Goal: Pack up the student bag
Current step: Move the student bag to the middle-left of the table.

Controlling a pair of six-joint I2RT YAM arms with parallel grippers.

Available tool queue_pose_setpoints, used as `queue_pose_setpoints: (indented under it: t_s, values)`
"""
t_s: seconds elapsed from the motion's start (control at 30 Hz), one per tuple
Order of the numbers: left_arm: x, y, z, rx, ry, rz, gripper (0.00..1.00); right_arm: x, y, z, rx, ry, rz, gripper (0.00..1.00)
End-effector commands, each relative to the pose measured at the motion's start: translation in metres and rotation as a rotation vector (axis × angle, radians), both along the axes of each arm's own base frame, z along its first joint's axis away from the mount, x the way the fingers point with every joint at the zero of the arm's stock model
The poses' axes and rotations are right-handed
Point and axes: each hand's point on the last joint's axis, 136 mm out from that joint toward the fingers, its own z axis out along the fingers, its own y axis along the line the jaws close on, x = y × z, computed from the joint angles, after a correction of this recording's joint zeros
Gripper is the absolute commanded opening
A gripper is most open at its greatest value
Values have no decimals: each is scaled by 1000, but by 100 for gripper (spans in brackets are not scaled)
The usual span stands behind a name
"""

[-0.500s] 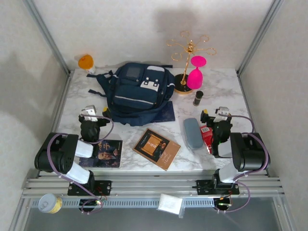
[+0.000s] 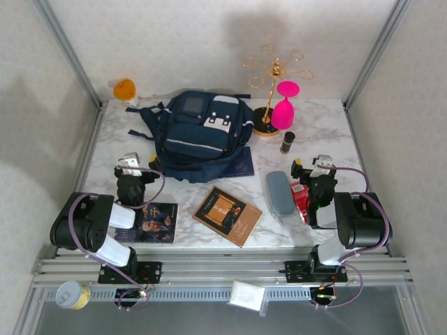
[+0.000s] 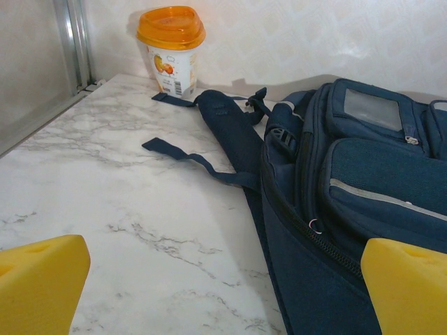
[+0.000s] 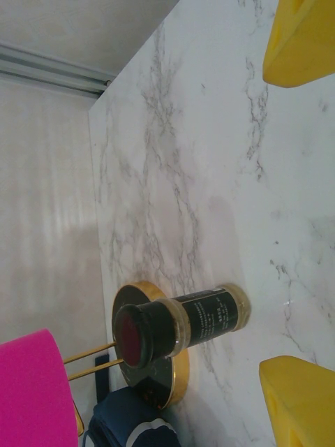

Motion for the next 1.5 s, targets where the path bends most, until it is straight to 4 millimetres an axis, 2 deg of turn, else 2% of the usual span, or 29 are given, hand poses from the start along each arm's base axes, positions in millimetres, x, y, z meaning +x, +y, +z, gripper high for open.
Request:
queue_pose_setpoints:
  t_s: [0.0,0.9,1.0,1.17,1.3,1.37,1.47]
  values:
    - [2,-3,5,7,-19,-17,99,4,-1,10,-10,-39,-1,99]
    - [3,-1,5,-4,-15,-18,99,4,-1,10,-10,-38,-1,99]
    - [4,6,4,-12,-11,25,99,3,-1,11,-10,-41,-1,99]
    - [6,0,7,-3,-5,-6,99,2,1,18,-10,-51,12,99]
    - [3,-7,22,2,-10,-46,99,2,-6,26,6,-34,-32,99]
    - [0,-3,30,-20,-10,-27,99,0,-8,29,27,-10,-47,99]
    - [-5,-8,50,-36,-36,-55,99,5,-7,50,67,-15,-50,99]
